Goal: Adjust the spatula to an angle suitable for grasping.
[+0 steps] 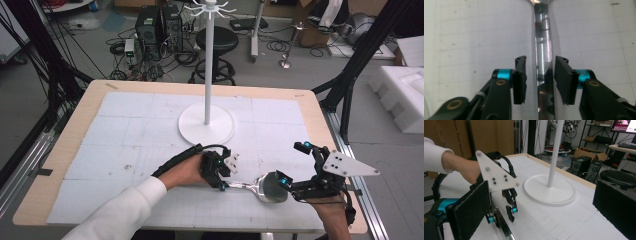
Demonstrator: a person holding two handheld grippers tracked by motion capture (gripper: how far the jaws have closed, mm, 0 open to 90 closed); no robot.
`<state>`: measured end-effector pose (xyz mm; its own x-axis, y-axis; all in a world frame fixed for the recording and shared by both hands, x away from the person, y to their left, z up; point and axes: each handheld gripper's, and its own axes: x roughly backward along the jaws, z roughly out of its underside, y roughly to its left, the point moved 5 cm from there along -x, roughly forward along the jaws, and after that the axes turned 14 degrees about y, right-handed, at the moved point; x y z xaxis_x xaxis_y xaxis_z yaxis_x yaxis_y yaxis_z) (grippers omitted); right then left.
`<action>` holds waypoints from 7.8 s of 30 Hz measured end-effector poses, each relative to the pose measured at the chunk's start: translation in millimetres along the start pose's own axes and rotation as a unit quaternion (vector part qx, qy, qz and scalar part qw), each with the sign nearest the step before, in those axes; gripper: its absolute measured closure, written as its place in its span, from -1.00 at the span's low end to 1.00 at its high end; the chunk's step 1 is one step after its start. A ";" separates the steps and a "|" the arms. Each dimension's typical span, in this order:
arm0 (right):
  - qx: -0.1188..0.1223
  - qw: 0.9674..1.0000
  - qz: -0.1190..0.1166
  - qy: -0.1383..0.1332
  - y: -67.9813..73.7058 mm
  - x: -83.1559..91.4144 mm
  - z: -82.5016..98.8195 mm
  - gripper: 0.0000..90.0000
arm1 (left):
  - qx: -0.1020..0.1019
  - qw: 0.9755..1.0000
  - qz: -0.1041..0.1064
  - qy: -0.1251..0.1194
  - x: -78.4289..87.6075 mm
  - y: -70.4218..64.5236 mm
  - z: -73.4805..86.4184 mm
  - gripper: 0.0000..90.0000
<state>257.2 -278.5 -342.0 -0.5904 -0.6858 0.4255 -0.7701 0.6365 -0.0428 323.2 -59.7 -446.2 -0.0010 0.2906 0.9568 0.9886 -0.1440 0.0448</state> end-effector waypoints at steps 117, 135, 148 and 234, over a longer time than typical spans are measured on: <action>0.220 0.846 -0.179 0.451 56.0 -177.7 28.7 -0.30 | 0.281 0.865 -0.209 -0.358 150.0 -67.0 264.5 -0.96; 0.218 0.829 -0.179 0.482 58.2 -185.0 34.7 0.39 | 0.279 0.865 -0.207 -0.362 150.2 -67.0 262.9 -0.96; 0.224 0.819 -0.184 0.495 62.4 -192.0 34.8 0.59 | 0.281 0.864 -0.208 -0.362 150.4 -67.1 263.2 -0.96; 0.096 0.978 -0.137 0.127 44.0 -134.5 -104.3 0.67 | 0.285 0.869 -0.206 -0.348 146.1 -64.5 260.5 -0.96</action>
<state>327.9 -121.4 -306.8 -0.2963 -0.6954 0.6547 -0.9363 0.3467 -0.0555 298.5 238.4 -384.2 -0.4772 0.7368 0.4790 0.8402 0.5423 0.0030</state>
